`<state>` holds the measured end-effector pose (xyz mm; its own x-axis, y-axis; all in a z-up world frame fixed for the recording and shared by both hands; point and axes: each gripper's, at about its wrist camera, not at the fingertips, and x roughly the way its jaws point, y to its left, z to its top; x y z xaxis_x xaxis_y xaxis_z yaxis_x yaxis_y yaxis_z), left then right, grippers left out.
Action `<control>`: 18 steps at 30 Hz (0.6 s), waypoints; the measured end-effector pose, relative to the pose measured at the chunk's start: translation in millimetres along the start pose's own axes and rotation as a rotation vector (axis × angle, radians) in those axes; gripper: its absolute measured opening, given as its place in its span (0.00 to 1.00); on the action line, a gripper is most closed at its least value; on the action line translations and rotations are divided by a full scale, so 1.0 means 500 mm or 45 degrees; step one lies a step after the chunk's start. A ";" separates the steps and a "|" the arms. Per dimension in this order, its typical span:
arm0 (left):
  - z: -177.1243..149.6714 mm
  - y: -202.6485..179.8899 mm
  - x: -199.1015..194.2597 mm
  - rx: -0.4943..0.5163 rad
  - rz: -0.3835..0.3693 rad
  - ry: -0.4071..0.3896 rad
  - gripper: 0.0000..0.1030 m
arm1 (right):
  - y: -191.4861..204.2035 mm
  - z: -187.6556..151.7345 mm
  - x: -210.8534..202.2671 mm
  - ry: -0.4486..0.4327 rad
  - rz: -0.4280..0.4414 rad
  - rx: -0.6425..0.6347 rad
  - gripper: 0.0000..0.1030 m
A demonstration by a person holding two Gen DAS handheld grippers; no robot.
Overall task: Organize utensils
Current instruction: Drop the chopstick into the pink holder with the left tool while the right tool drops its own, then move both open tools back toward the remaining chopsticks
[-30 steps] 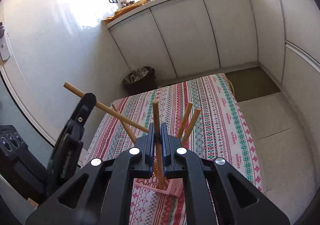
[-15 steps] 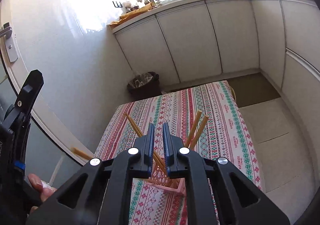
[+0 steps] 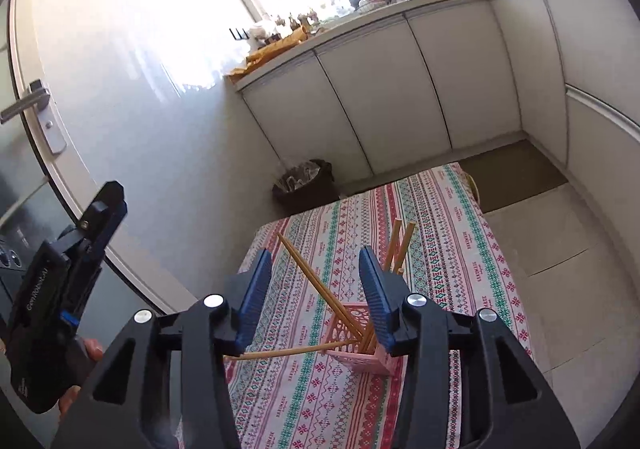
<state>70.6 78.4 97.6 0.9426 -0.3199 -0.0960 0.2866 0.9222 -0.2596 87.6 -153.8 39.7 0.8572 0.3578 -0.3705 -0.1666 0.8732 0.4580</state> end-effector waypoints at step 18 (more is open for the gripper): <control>-0.097 -0.193 -0.204 0.348 0.294 0.157 0.93 | 0.008 -0.155 -0.399 -0.321 -0.540 -0.004 0.93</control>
<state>-61.8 11.5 85.8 0.9648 -0.1052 -0.2410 0.1198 0.9917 0.0465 -122.0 -196.3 53.0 0.9410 -0.1205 -0.3163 0.2215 0.9258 0.3063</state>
